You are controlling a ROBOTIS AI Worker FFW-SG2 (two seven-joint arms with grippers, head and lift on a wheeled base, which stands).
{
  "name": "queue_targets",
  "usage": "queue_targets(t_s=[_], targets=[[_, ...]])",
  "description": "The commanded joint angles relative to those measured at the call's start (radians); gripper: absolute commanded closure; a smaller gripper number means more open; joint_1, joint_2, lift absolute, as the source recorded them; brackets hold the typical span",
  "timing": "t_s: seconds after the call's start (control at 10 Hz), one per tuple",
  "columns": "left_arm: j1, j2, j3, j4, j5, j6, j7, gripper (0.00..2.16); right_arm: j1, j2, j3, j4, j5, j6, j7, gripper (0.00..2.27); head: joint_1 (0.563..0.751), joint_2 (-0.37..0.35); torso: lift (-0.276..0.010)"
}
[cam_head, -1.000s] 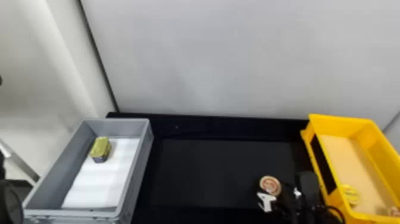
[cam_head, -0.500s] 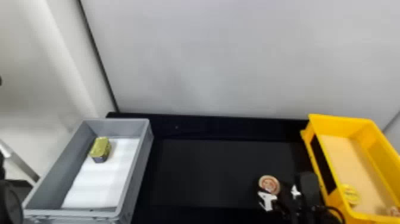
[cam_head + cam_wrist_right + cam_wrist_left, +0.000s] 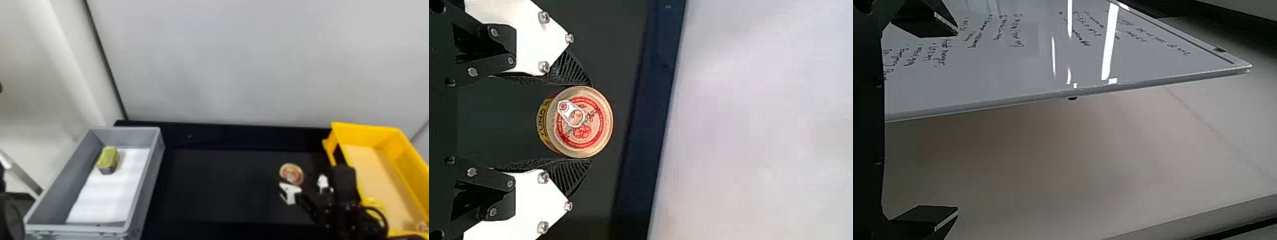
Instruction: Pick up the round yellow can and place it in the yellow rectangular box
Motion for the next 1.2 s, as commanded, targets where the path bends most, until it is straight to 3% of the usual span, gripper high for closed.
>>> queue_targets(t_s=[0.0,0.5,1.1], targets=[[-0.001,-0.003,-0.001,0.004,0.0,0.0,0.0,0.03,0.016,-0.005,-0.041,-0.142,0.006,0.034,0.006,0.6,0.694,0.014,-0.066],[-0.003,-0.003,0.002,0.004,0.0,0.005,0.0,0.03,0.044,-0.007,-0.212,-0.296,0.069,0.062,-0.001,0.63,0.694,0.014,-0.066],[-0.004,-0.003,0.0,0.004,0.0,0.005,0.0,0.03,0.058,0.021,-0.446,-0.28,0.127,0.026,-0.006,0.65,0.694,0.014,-0.066]])
